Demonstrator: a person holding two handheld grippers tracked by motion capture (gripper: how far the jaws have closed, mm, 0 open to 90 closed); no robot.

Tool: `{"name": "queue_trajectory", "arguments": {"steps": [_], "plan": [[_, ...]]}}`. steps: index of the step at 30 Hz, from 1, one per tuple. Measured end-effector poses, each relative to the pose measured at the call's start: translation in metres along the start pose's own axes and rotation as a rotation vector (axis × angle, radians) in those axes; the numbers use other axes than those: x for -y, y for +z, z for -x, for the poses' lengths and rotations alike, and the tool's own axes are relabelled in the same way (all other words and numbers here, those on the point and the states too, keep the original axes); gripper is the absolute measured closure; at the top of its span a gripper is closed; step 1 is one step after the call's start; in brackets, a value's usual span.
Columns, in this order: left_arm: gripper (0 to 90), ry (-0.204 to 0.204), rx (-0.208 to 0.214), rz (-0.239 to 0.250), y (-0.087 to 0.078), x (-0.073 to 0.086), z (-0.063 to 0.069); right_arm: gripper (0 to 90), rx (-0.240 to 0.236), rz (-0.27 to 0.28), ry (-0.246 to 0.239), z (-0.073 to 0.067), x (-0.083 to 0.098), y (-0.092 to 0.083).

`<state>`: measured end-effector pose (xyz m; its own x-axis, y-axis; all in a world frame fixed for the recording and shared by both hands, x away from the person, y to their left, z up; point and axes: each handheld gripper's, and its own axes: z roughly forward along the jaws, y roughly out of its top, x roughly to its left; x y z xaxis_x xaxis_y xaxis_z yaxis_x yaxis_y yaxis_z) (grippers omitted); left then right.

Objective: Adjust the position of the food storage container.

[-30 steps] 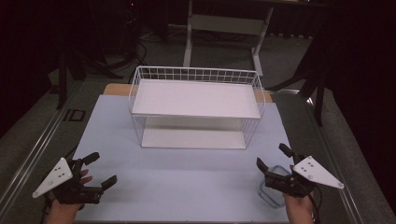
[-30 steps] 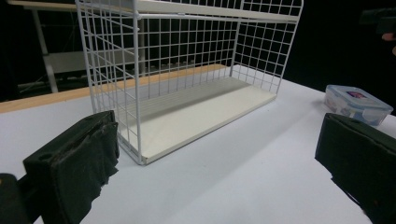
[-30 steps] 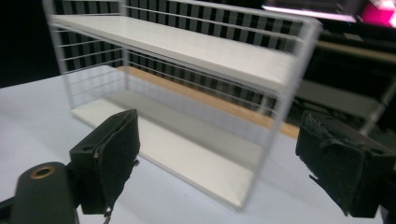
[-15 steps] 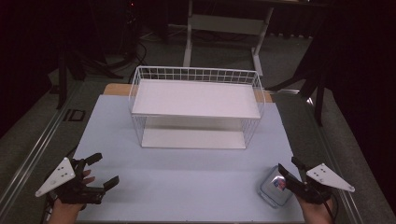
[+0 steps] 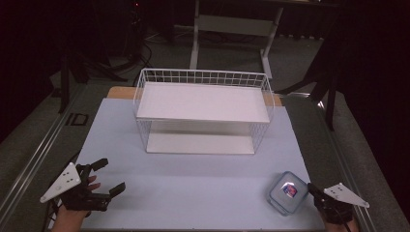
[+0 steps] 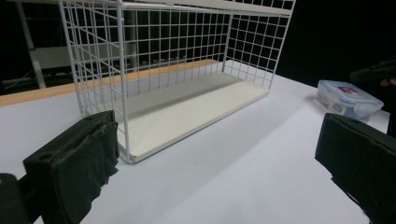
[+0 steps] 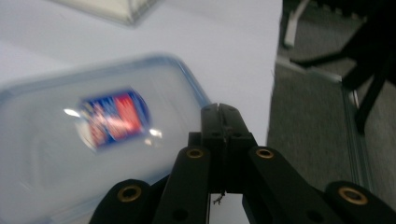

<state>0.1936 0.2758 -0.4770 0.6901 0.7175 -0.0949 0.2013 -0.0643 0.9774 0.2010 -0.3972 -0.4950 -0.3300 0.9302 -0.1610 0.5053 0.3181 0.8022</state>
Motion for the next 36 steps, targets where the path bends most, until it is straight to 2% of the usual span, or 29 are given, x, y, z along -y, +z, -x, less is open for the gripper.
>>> {"name": "queue_trajectory", "arguments": {"steps": [1,2,6,12,14,17,19,24,29,31,33,35,36], "plan": [[0.5,0.001,0.0,0.001,0.0,0.0,0.0,90.0,0.007,0.004,0.007,0.002,0.003,0.0],[0.5,0.002,0.001,0.003,0.0,-0.001,0.0,90.0,0.016,-0.015,0.028,0.005,0.006,0.001],[0.5,0.009,0.001,0.002,0.0,-0.001,0.001,90.0,0.033,-0.059,0.052,0.008,0.017,0.007],[0.5,0.003,-0.003,0.004,0.0,-0.001,0.0,90.0,-0.011,-0.128,0.051,0.0,0.027,0.019],[0.5,0.005,-0.002,0.005,0.0,-0.001,0.0,90.0,-0.041,-0.133,0.053,-0.004,0.028,0.023],[0.5,0.006,-0.002,0.006,0.001,-0.001,0.0,90.0,-0.069,-0.142,0.03,-0.013,0.025,0.027],[0.5,0.006,-0.001,0.004,0.001,-0.001,0.0,90.0,-0.107,-0.142,0.036,-0.017,0.022,0.03],[0.5,0.006,-0.004,0.007,0.0,-0.001,-0.001,90.0,-0.186,-0.149,-0.012,-0.036,0.013,0.036],[0.5,0.009,-0.004,0.005,0.0,-0.001,0.0,90.0,-0.338,-0.138,-0.102,-0.065,0.002,0.043],[0.5,0.01,-0.004,0.003,0.0,-0.001,0.0,90.0,-0.389,-0.128,-0.135,-0.071,-0.002,0.044],[0.5,0.013,-0.002,0.003,0.0,-0.001,0.001,90.0,-0.435,-0.123,-0.126,-0.068,-0.004,0.044],[0.5,0.017,-0.002,0.005,0.0,-0.001,0.001,90.0,-0.419,-0.113,-0.1,-0.06,-0.005,0.044],[0.5,0.017,-0.002,0.005,0.0,-0.001,0.001,90.0,-0.391,-0.108,-0.097,-0.053,-0.006,0.045]]}}
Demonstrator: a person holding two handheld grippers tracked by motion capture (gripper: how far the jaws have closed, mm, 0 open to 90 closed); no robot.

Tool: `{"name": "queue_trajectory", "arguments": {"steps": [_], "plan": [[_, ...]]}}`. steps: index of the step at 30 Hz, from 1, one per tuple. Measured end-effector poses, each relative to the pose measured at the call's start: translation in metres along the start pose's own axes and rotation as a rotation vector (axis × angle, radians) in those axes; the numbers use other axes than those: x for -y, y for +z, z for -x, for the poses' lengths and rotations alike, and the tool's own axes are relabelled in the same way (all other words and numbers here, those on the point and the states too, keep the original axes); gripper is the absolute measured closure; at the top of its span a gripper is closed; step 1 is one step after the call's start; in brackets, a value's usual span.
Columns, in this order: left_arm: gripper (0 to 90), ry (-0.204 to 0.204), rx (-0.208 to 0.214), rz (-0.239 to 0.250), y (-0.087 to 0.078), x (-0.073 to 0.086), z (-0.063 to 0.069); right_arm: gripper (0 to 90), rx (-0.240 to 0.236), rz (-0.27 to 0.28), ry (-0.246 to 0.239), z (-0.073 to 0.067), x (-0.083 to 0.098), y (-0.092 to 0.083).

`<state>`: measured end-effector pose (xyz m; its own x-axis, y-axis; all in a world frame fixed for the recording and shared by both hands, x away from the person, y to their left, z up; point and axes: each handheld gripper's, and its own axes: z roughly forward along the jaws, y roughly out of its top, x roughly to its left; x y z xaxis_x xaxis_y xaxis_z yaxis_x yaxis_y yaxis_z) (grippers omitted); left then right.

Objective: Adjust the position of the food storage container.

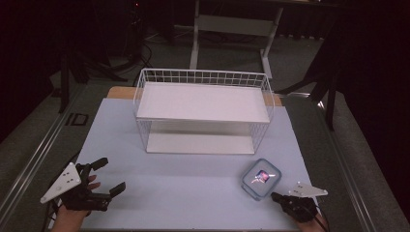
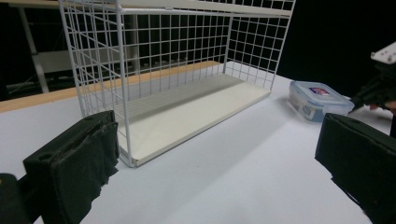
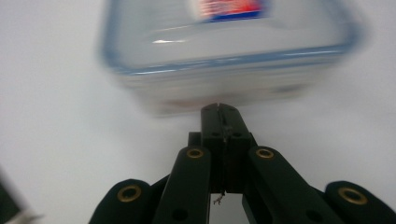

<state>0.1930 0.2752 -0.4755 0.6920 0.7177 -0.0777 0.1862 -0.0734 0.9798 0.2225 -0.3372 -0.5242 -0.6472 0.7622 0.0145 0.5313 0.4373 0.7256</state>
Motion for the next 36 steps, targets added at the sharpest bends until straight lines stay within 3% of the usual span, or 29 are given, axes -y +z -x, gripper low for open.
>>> {"name": "queue_trajectory", "arguments": {"steps": [2,4,5,7,10,13,22,32,36], "plan": [[0.5,-0.003,0.0,-0.003,0.0,0.0,-0.001,90.0,0.059,0.01,0.014,0.012,-0.004,-0.002],[0.5,-0.005,0.002,-0.001,0.001,0.0,-0.001,90.0,0.075,0.014,0.029,0.018,-0.006,-0.002],[0.5,-0.001,0.001,-0.002,0.001,0.0,0.0,90.0,0.141,0.016,0.062,0.038,-0.015,0.002],[0.5,0.003,0.002,-0.001,0.001,0.0,0.001,90.0,0.17,0.011,0.086,0.051,-0.021,0.007],[0.5,0.002,0.0,-0.006,0.0,0.0,0.0,90.0,0.162,0.008,0.08,0.06,-0.028,0.016],[0.5,-0.004,-0.003,-0.005,0.0,0.001,0.0,90.0,0.142,-0.013,0.063,0.06,-0.03,0.024],[0.5,0.002,0.001,-0.007,0.001,0.0,0.001,90.0,0.063,-0.034,0.03,0.042,-0.028,0.025],[0.5,0.004,0.006,-0.012,0.003,0.0,0.001,90.0,-0.087,-0.057,-0.041,0.0,-0.039,0.037],[0.5,0.0,0.008,-0.015,0.004,0.001,0.001,90.0,-0.145,-0.085,-0.105,-0.017,-0.048,0.044]]}}
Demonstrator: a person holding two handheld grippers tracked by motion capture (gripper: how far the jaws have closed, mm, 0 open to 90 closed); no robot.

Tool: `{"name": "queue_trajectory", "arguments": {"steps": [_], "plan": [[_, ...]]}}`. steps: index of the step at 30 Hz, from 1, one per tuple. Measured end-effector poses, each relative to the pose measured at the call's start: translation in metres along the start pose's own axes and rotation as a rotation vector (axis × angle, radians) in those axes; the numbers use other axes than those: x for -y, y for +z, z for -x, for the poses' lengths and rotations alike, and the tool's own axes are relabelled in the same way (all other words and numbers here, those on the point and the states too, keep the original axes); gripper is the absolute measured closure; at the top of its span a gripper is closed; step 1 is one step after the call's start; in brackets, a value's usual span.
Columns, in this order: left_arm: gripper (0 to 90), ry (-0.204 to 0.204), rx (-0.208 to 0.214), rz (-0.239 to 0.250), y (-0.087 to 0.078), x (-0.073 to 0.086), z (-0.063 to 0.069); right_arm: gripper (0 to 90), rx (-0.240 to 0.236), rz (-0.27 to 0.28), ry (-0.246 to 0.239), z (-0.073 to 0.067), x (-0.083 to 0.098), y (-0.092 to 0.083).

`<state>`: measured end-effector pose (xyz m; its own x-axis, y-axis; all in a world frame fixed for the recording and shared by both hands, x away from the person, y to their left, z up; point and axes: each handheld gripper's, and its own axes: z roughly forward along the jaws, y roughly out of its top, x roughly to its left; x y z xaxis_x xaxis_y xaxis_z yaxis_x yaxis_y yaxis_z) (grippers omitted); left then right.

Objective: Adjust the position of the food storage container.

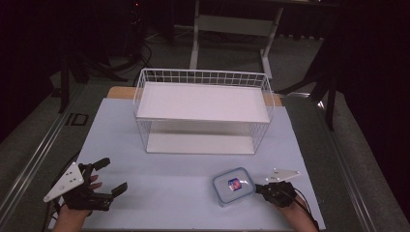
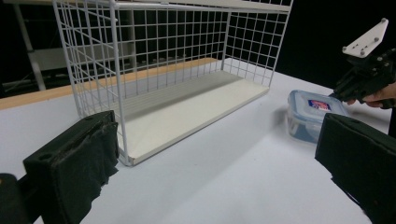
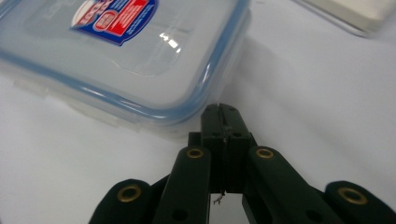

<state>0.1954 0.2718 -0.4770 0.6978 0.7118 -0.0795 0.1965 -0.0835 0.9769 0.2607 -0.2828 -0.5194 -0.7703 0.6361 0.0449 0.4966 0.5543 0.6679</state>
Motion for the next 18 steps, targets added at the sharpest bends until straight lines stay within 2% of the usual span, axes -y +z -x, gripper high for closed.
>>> {"name": "queue_trajectory", "arguments": {"steps": [4,10,18], "plan": [[0.5,-0.002,0.004,-0.002,0.002,0.0,0.0,90.0,-0.054,-0.006,-0.03,-0.011,-0.012,0.007],[0.5,0.0,0.012,-0.012,0.005,0.001,0.001,90.0,-0.116,-0.032,-0.054,-0.026,-0.024,0.026],[0.5,0.003,0.021,-0.033,0.01,0.002,0.001,90.0,-0.155,-0.046,-0.061,-0.037,-0.038,0.04]]}}
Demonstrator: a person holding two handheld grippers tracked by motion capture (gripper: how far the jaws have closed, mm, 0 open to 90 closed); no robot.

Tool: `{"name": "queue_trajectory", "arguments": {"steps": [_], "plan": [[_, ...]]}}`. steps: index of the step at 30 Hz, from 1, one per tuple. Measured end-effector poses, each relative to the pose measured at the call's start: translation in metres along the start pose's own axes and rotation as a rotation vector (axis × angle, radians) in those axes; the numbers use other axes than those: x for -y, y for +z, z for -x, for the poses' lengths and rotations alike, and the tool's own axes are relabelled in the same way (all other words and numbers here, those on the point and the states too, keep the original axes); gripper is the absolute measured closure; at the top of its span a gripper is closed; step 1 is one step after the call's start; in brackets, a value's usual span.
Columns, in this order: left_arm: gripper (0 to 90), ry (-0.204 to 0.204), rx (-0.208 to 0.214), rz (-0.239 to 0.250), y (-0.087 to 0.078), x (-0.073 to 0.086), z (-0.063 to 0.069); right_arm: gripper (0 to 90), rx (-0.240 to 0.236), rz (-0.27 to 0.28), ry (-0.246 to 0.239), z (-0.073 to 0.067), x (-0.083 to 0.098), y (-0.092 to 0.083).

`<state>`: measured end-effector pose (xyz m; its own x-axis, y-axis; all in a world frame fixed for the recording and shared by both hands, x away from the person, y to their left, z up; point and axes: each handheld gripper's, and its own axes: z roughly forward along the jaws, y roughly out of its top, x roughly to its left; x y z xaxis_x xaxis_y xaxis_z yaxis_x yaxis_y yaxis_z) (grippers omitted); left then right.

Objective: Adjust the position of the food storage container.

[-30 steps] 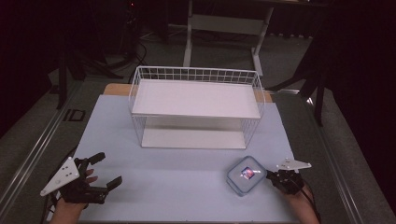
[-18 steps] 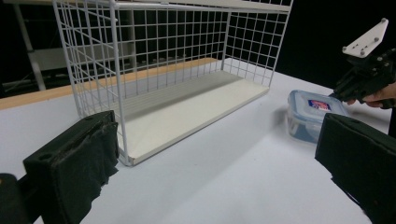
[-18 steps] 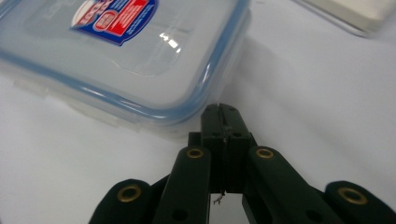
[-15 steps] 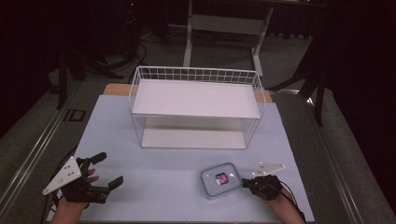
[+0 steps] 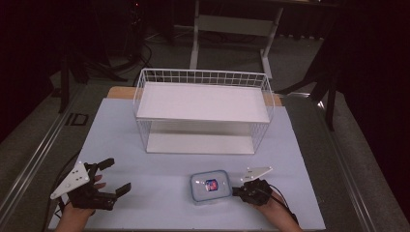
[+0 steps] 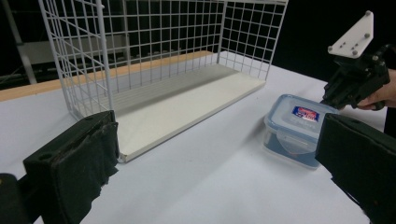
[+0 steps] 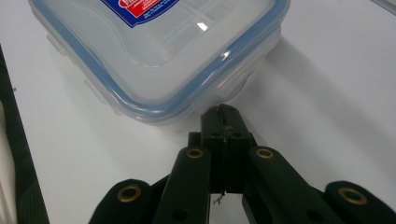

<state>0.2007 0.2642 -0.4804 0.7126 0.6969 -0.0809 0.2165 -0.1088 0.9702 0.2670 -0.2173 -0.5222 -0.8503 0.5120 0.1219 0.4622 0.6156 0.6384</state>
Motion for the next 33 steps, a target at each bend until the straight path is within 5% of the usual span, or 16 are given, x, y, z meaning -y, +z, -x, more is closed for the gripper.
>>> {"name": "queue_trajectory", "arguments": {"steps": [17,23,27,33], "plan": [[0.5,0.015,0.022,-0.024,0.007,0.001,0.006,90.0,-0.034,0.005,-0.055,-0.022,-0.027,0.033],[0.5,-0.004,0.048,-0.03,0.009,0.002,0.007,88.7,0.004,-0.001,-0.056,-0.021,-0.027,0.03],[0.5,-0.007,0.056,-0.048,0.011,0.002,0.008,76.1,0.061,0.026,-0.052,-0.018,-0.026,0.013],[0.5,-0.001,0.087,-0.066,0.017,-0.003,0.015,36.2,0.083,0.126,-0.016,-0.022,-0.029,-0.008]]}}
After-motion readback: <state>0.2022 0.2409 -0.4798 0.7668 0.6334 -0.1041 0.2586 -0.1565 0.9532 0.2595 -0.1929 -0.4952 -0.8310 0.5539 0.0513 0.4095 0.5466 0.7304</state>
